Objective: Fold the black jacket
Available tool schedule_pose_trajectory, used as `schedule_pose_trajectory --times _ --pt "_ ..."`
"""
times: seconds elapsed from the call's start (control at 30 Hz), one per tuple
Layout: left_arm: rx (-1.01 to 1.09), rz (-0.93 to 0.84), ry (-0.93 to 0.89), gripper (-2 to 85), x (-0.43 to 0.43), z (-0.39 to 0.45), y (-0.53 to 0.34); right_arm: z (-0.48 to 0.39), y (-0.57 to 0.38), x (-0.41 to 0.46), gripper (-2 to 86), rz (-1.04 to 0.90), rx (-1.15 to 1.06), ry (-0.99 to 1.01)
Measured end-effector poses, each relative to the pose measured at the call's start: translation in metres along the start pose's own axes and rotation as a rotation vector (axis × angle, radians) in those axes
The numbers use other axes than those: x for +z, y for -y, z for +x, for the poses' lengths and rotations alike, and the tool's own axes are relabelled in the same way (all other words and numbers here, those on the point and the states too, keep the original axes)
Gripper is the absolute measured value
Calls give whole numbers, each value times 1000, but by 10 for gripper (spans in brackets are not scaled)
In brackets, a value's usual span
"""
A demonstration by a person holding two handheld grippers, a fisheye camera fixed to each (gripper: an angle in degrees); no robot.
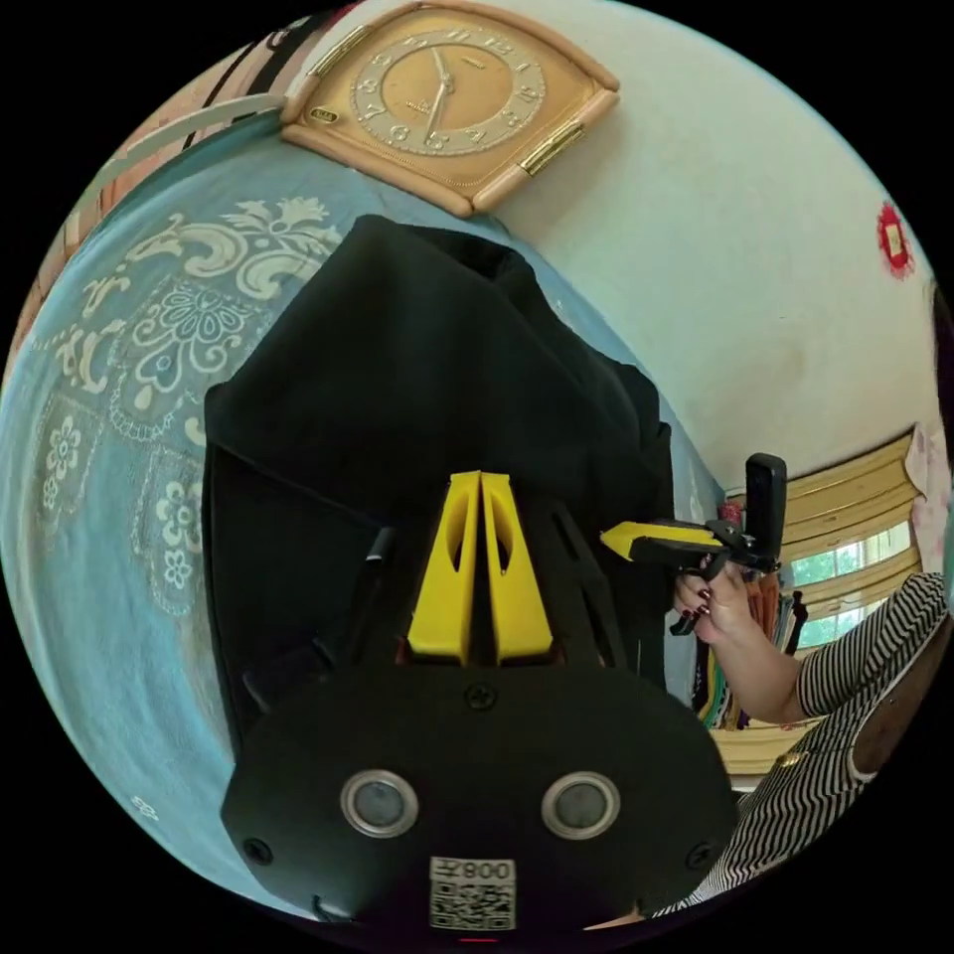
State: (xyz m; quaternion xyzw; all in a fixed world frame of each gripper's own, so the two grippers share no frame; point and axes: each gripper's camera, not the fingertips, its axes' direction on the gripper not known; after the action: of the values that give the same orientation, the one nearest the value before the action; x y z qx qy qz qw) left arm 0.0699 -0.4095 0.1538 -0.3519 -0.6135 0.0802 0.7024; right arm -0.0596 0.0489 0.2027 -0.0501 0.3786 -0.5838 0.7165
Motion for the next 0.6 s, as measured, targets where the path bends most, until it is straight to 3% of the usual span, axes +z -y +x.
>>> schedule_pose_trajectory --times 0.2,0.37,0.6 --pt "53 72 25 2 -44 12 -56 -2 -75 -75 0 145 23 -21" --pt "47 -127 241 1 -21 -6 -91 39 -151 -86 0 59 181 -105" --pt "122 -107 338 1 -8 -12 -66 54 -168 -74 1 36 171 -122"
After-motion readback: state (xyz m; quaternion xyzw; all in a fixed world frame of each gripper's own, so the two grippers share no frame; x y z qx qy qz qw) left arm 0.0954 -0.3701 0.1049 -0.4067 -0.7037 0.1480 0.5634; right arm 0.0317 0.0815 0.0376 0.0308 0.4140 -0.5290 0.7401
